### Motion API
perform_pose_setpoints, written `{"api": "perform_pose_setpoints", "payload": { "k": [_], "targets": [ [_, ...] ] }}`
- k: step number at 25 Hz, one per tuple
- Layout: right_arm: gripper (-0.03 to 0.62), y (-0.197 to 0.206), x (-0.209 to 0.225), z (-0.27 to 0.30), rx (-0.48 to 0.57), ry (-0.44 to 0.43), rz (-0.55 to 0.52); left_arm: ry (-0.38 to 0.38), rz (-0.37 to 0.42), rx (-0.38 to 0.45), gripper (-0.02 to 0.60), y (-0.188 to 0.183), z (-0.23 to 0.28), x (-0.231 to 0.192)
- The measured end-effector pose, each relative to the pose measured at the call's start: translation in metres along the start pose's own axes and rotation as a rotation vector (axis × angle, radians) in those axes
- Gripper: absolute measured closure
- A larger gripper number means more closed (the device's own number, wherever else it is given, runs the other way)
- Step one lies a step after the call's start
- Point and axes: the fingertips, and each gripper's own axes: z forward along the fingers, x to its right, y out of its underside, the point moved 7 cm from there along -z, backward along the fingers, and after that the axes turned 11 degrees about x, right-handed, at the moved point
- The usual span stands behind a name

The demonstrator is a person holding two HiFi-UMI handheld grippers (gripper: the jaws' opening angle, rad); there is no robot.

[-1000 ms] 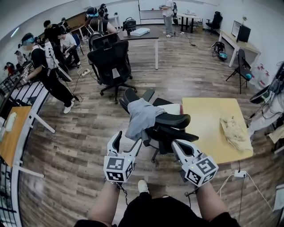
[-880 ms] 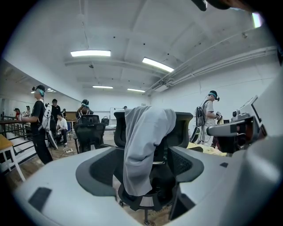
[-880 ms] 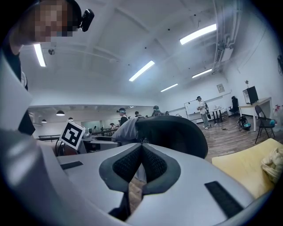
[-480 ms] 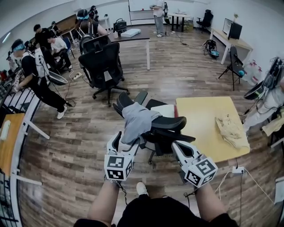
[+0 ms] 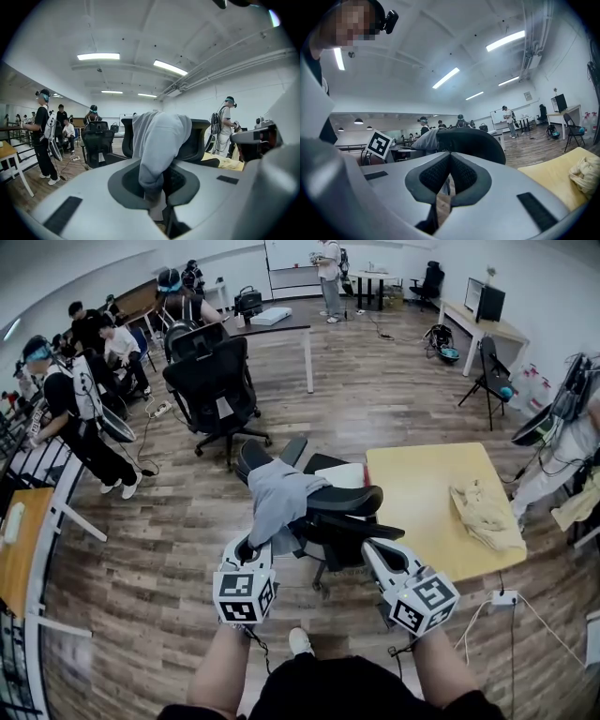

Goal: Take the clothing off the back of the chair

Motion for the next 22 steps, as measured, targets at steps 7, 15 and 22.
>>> {"api": "perform_pose_setpoints", "payload": {
  "k": [7,15,22],
  "targets": [
    [0.582,-0.007,0.000,-0.018,0.014,-0.034,0.004,-0.036,-0.021,0.014,0.532,-0.010,-0.020,0.017],
    [0.582,-0.014,-0.011,-0.045,0.020,-0.104,0.000,-0.081,-0.009,0.037,0.534,-0.021,-0.062,0.046],
    [0.582,-0.015,-0.025,-0.071,0.008,-0.178,-0.005,-0.149,-0.013,0.056,0.534,-0.023,-0.115,0.073]
  ]
}}
